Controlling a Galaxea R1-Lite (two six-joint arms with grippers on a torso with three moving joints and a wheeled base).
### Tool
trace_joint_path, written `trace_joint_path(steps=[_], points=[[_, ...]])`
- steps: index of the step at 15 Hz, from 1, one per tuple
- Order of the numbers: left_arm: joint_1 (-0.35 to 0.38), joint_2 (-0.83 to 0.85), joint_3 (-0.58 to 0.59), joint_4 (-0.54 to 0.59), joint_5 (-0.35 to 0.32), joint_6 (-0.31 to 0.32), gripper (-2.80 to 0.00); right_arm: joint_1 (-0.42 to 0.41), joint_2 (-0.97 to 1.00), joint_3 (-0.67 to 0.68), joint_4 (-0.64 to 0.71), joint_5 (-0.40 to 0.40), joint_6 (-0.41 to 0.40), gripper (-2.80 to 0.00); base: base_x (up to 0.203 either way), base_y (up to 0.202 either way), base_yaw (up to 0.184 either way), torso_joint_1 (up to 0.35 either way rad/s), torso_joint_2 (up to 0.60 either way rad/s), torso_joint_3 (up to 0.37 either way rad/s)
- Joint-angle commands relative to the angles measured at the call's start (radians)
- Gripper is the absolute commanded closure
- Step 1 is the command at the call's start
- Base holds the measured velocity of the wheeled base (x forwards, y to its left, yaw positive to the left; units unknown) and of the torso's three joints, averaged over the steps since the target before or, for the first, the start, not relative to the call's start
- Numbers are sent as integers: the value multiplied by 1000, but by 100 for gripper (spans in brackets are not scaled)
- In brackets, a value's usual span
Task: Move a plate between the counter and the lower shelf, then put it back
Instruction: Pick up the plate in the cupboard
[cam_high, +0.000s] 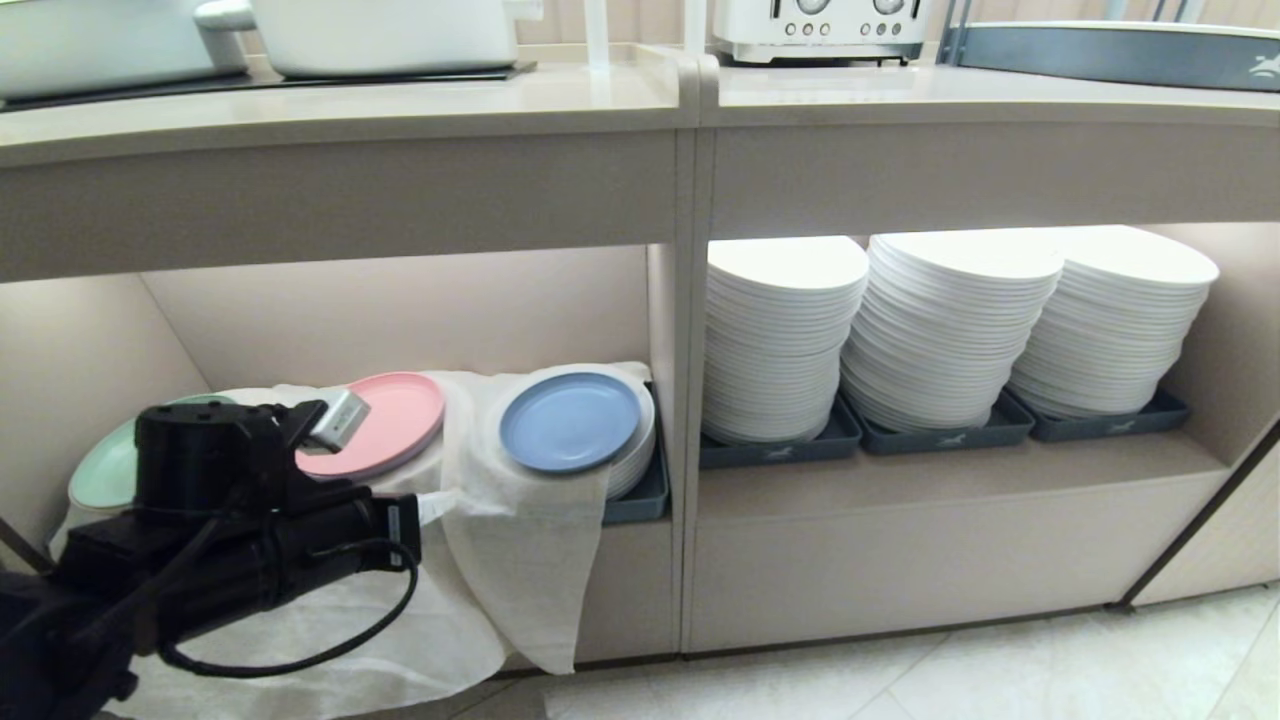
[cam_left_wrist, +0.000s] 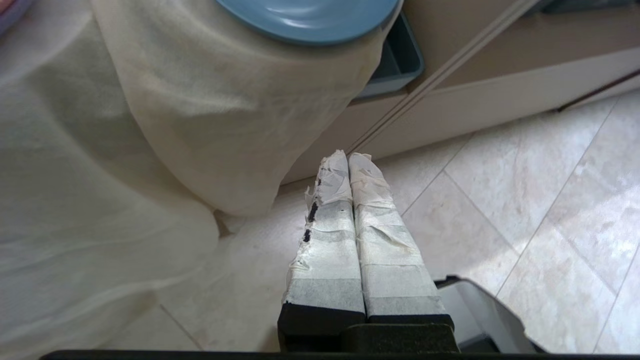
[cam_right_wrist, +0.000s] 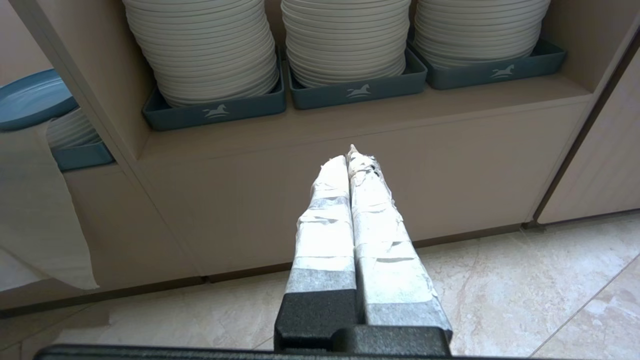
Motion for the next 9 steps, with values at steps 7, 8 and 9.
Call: trace_joint_path(steps=[7,8,9], points=[[-26,111,-114,97,124,-51,0,0,0,0,-1,0,0,0,0,0,0,0,0,0],[-31,114,-152,140,128,-68,0,0,0,0,-1,0,0,0,0,0,0,0,0,0],[-39,120,-194,187,132,-98,0,0,0,0,-1,0,0,0,0,0,0,0,0,0]])
